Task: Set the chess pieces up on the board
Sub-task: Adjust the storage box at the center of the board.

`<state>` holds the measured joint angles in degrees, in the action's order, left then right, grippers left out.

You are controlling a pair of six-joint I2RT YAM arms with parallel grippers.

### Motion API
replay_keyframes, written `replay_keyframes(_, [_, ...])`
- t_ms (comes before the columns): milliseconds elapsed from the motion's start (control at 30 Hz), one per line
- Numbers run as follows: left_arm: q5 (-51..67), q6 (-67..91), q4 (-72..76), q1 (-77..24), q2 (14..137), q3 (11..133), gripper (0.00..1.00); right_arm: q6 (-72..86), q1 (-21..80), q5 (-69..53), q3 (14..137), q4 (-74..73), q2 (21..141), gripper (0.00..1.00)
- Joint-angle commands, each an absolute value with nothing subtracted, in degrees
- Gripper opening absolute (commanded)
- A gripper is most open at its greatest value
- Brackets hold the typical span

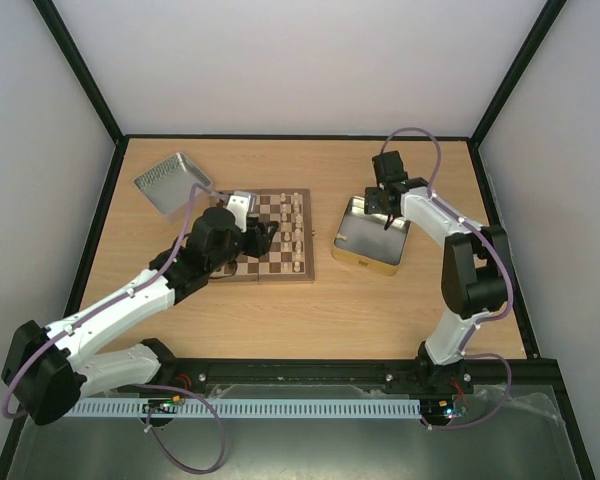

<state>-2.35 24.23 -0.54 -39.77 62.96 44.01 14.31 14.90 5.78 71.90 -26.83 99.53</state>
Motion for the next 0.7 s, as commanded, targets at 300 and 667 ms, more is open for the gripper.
replay_keyframes(300, [-2.59,26.15,-1.75,-36.04,61.62,42.75,0.59,0.06,13.73,1.87,76.36,-26.96,106.67,0.72])
replay_keyframes(667, [-1.19,26.27,-1.71,-33.40,60.74,41.82,0.59,-0.73,13.13,4.27,79.11,-28.30,109.64,0.69])
